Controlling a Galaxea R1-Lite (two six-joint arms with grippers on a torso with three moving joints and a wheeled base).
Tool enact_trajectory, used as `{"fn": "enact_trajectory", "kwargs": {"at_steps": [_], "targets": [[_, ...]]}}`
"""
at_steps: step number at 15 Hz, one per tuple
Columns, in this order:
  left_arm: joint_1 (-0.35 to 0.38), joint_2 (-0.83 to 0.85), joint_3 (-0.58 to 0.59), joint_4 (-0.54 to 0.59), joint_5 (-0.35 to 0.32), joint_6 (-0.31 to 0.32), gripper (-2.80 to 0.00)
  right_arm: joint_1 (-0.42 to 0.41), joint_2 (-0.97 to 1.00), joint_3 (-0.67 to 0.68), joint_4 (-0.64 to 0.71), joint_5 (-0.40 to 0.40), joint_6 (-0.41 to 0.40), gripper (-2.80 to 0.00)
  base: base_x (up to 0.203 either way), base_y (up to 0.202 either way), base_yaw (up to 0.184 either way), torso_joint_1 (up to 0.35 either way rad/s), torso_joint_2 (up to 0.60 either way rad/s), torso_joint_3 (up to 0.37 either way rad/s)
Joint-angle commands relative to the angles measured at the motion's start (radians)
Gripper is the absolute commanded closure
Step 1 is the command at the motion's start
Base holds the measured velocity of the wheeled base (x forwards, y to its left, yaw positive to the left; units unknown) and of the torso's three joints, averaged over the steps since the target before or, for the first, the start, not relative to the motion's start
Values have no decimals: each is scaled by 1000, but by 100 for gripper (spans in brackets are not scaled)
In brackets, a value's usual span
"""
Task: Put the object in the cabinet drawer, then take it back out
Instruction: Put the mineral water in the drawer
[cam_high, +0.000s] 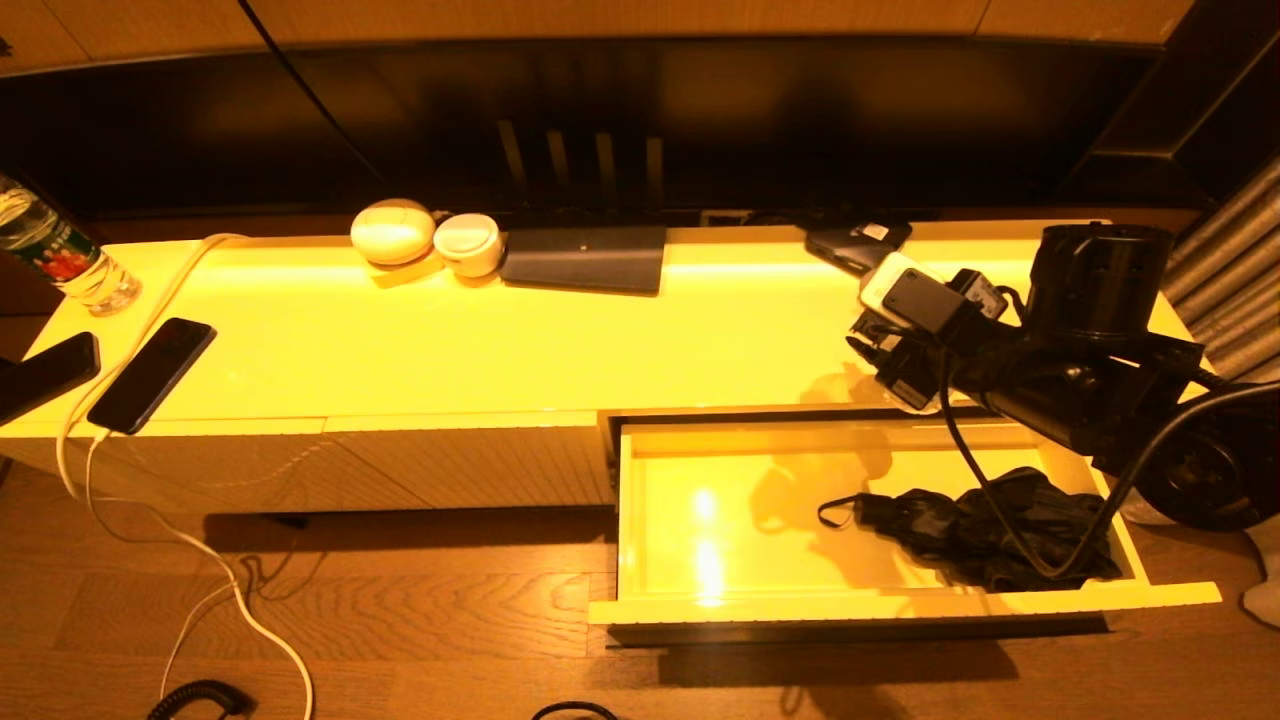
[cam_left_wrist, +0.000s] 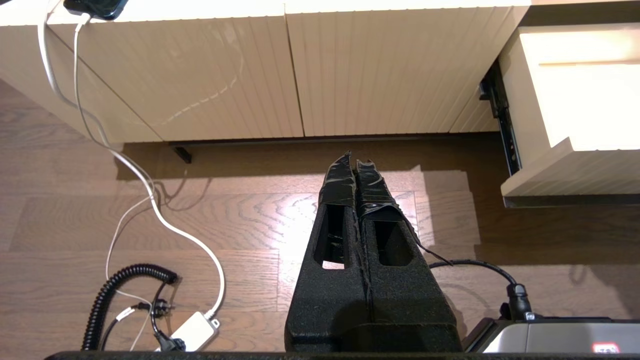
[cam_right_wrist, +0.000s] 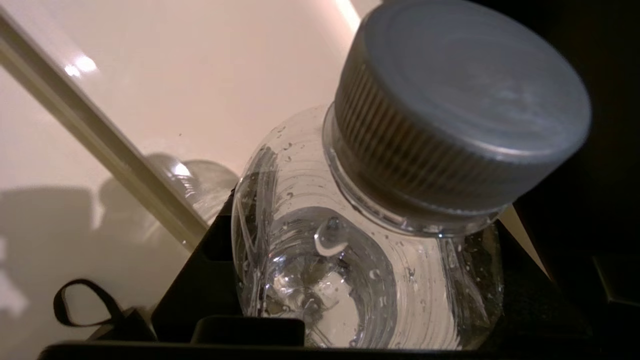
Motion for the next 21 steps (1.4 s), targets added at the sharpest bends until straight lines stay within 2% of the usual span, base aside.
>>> {"fn": "enact_trajectory", "kwargs": {"at_steps": [1, 4, 9, 10, 11, 13, 21], "targets": [[0, 0, 2, -1, 1, 0, 0, 21, -42, 69, -3, -3, -71, 0, 0, 0, 0, 0, 0, 0], [0, 0, 2, -1, 1, 0, 0, 42, -60, 141, 28, -9, -252, 0, 0, 0, 0, 0, 0, 0], [0, 0, 2, -1, 1, 0, 0, 63, -54, 223, 89, -12, -425, 0, 0, 0, 0, 0, 0, 0], [0, 0, 2, -1, 1, 0, 0, 64, -51, 228, 95, -10, -436, 0, 0, 0, 0, 0, 0, 0], [0, 0, 2, -1, 1, 0, 0, 65, -41, 261, 106, -8, -509, 0, 0, 0, 0, 0, 0, 0], [0, 0, 2, -1, 1, 0, 0, 80, -11, 294, 113, -9, -535, 0, 0, 0, 0, 0, 0, 0], [0, 0, 2, -1, 1, 0, 0, 99, 126, 272, 125, -17, -532, 0, 0, 0, 0, 0, 0, 0]]}}
